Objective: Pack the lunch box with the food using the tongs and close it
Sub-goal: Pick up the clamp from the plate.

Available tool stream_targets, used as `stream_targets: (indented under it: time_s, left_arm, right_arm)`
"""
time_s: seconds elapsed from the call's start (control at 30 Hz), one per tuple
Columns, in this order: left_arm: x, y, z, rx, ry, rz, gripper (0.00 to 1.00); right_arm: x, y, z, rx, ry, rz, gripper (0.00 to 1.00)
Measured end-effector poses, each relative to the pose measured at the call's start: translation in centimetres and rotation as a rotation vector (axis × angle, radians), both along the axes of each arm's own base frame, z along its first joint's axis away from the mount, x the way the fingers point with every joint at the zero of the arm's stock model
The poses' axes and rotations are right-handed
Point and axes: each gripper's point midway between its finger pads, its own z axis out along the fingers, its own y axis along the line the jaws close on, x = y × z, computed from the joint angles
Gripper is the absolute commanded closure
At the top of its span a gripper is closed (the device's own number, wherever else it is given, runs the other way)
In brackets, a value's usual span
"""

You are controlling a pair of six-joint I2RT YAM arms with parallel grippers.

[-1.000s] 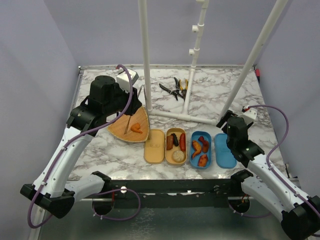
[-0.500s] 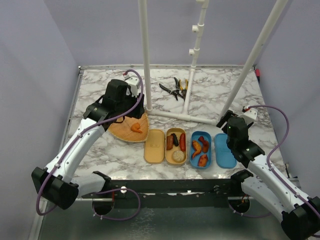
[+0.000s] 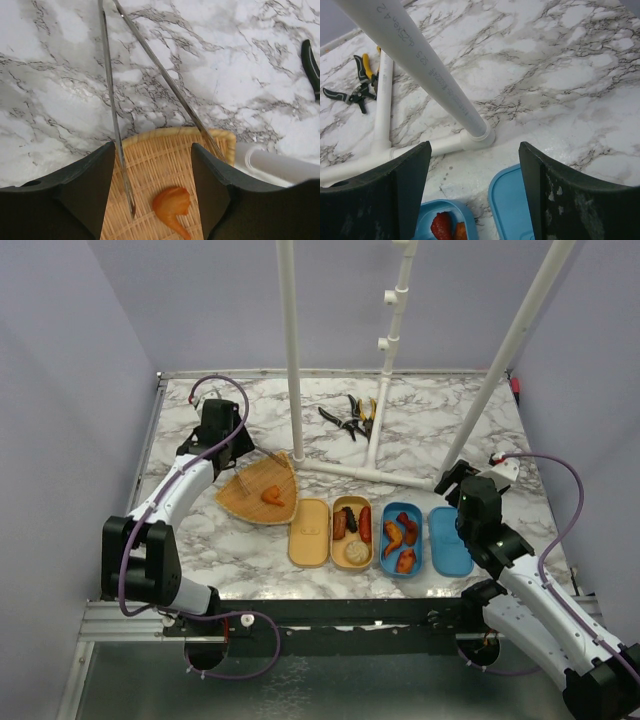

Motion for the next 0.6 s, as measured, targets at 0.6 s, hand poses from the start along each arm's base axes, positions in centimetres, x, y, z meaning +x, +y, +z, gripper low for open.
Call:
stream_targets:
  time_s: [0.6]
  left_arm:
    - [8.6,3.0,-3.5,0.048,0.04,0.228,0.29]
  right_arm:
    - [-0.1,1.1,-0.8,0.006,0.016,0.071,0.23]
